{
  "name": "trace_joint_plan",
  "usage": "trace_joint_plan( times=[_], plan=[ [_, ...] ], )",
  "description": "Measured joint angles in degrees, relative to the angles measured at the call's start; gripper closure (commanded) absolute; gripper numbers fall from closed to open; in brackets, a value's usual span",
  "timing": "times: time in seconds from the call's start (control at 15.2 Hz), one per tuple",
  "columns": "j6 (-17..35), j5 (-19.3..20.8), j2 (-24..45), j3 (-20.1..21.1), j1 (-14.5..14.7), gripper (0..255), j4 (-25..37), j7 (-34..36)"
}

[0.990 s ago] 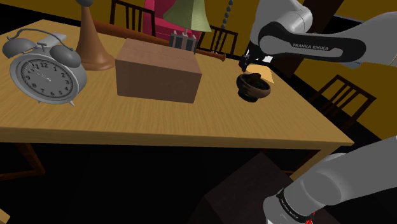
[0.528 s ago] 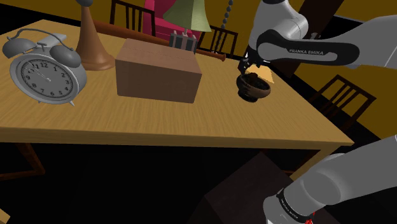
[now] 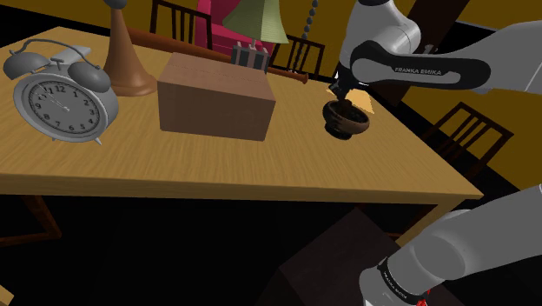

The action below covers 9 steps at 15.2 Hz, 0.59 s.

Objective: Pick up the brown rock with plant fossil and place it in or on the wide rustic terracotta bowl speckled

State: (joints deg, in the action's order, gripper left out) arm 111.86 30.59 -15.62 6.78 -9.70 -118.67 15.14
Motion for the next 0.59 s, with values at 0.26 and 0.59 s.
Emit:
trace_joint_plan(
  times=[0.26, 0.59],
  plan=[
    [0.0, 0.0, 0.0, 0.0, 0.0, 255, 0.0, 0.0],
    [6.51, -6.89, -4.04, -4.43, -0.88, 0, -4.07, 2.23]
  ],
)
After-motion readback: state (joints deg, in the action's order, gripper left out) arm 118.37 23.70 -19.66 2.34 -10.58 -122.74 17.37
